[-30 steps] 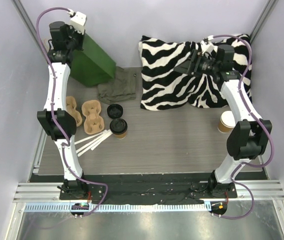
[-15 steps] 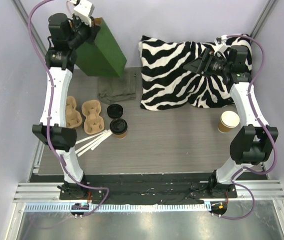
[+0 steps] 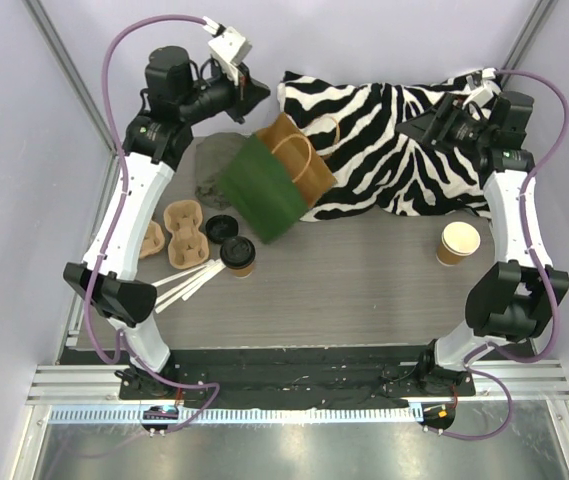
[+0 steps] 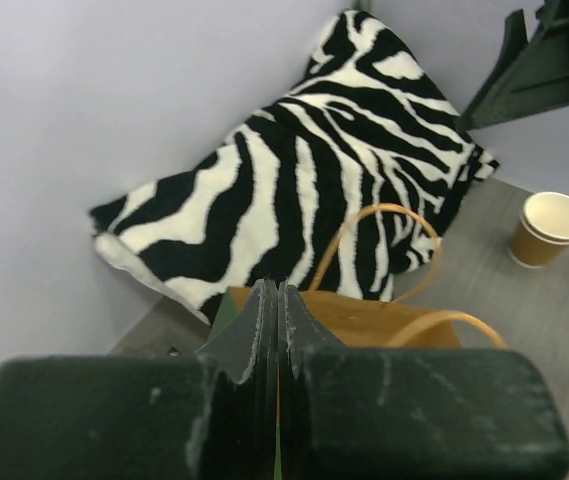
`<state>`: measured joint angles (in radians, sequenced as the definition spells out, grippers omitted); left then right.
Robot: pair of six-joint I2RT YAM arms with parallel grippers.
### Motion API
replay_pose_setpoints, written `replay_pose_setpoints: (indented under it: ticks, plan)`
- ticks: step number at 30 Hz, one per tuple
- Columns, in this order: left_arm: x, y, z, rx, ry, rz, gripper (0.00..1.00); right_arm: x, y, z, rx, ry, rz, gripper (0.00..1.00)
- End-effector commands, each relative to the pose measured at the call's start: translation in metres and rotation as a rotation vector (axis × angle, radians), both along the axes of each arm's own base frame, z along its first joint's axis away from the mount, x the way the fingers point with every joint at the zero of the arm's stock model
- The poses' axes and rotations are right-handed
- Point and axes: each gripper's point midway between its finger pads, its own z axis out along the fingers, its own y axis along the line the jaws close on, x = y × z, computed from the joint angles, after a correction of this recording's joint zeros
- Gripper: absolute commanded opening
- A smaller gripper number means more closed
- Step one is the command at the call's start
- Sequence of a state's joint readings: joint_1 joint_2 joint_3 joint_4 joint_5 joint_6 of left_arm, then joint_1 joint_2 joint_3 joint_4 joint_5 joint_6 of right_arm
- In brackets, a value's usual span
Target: Pack the takeout coffee
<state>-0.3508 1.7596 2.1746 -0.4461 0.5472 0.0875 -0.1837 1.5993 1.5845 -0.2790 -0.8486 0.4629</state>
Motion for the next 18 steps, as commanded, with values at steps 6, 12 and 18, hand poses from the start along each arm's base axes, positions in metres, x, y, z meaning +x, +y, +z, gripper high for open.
replay_pose_setpoints:
  ticks: [6, 12, 18]
  plan:
    - [-0.031, 0.006, -0.04, 0.092, 0.139, 0.034, 0.57, -0.03, 0.007, 0.006, -0.003, -0.011, 0.048, 0.79]
    - [-0.039, 0.015, -0.092, 0.14, 0.295, 0.071, 0.69, -0.038, 0.037, -0.006, -0.048, -0.015, 0.145, 0.85]
    - [-0.063, 0.018, -0.14, 0.166, 0.426, 0.044, 0.87, -0.074, 0.063, -0.047, -0.337, -0.029, 0.308, 0.89]
